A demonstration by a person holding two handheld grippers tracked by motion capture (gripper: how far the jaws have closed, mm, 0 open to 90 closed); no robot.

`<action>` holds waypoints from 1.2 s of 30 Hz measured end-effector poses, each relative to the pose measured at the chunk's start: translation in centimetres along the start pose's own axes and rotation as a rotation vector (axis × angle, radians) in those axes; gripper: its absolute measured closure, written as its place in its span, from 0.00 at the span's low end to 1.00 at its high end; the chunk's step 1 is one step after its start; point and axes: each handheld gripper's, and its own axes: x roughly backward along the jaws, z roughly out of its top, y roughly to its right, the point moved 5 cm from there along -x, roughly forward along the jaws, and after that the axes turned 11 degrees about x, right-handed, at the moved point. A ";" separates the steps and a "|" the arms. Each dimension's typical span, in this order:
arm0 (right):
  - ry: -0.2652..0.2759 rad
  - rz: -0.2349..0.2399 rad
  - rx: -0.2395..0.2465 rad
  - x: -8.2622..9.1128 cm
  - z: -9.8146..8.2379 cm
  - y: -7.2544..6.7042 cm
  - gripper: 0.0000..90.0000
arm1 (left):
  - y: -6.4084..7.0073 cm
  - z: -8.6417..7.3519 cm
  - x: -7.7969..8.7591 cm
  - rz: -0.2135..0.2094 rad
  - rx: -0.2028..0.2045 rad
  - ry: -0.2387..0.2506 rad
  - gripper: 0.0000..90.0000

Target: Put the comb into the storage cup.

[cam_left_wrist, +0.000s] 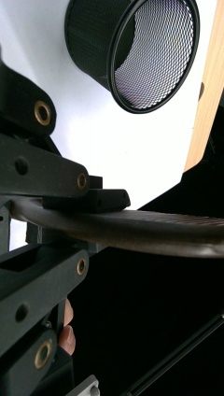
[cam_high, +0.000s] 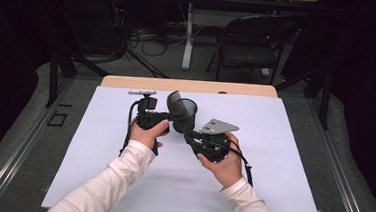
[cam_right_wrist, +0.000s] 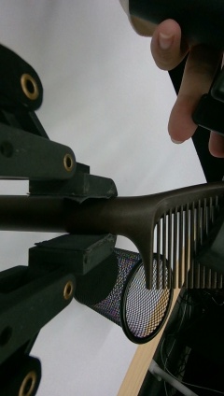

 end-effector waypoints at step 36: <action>0.007 0.017 -0.016 0.3 0.3 0.6 0.63 | -0.3 1.0 0.0 0.039 -0.014 0.052 0.95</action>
